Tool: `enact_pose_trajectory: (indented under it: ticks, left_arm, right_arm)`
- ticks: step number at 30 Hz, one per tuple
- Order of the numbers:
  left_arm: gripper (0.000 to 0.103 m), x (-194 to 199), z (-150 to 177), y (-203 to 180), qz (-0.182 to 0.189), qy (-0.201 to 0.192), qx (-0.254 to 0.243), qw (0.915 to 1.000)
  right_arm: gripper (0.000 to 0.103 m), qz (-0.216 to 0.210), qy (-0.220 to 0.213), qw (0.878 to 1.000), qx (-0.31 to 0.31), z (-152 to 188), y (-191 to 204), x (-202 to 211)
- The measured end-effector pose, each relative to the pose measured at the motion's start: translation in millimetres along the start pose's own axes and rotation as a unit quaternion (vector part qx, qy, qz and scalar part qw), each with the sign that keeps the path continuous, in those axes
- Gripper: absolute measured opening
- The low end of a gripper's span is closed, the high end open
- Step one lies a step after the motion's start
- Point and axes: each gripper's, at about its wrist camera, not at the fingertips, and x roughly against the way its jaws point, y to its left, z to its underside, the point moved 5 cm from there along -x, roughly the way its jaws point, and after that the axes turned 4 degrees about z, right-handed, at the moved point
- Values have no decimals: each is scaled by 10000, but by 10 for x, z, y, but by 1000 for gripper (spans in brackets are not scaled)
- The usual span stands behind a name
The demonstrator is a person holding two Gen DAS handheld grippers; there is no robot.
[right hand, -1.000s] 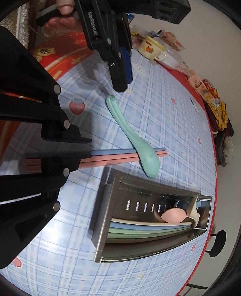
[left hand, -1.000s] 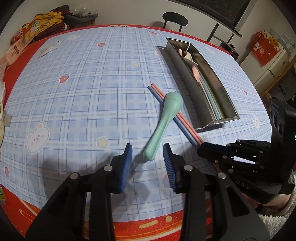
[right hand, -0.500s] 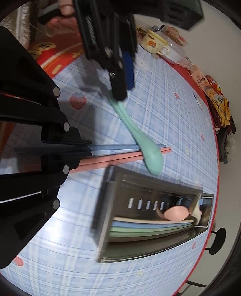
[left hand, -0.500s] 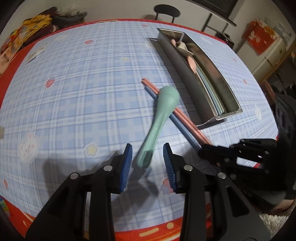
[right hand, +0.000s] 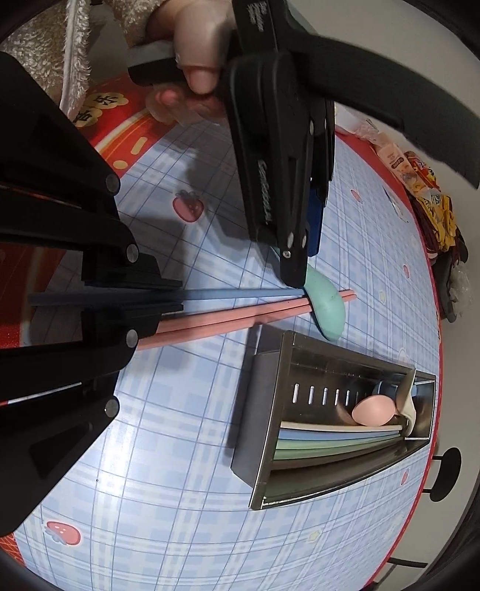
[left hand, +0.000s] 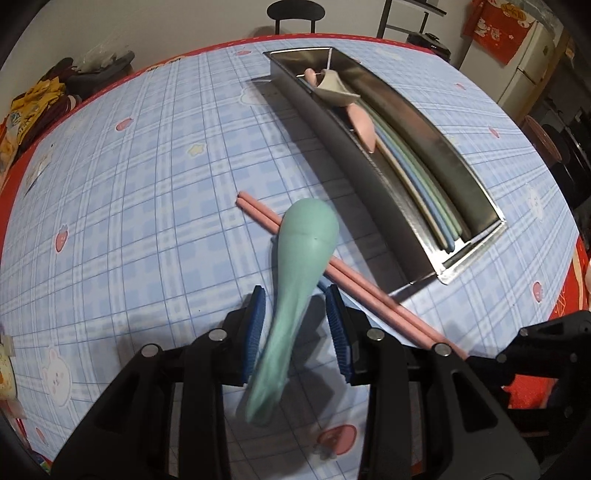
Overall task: Organize utensils
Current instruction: 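Close left tool on mint spoon handle while right tool closes on blue chopstick, then carry mint spoon with left tool while right tool carries blue chopstick to the basket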
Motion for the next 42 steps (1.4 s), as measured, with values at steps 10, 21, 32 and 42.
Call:
enact_pose_trajectory:
  ticks: [10, 21, 32, 42]
  left_arm:
    - [19, 82, 208, 99, 189, 103, 177, 9996]
    - [20, 140, 404, 257, 945, 156, 1280, 9871]
    - [18, 161, 409, 156, 589, 82, 1015, 9931]
    - [18, 329, 547, 141, 729, -86, 1308, 9887]
  right_arm:
    - [7, -36, 9, 10000, -6, 6, -6, 6]
    - [7, -62, 16, 10000, -13, -24, -8, -15]
    - [7, -108, 6, 9999, -67, -9, -26, -17]
    - [7, -466, -15, 9983, -362, -2, -36, 23]
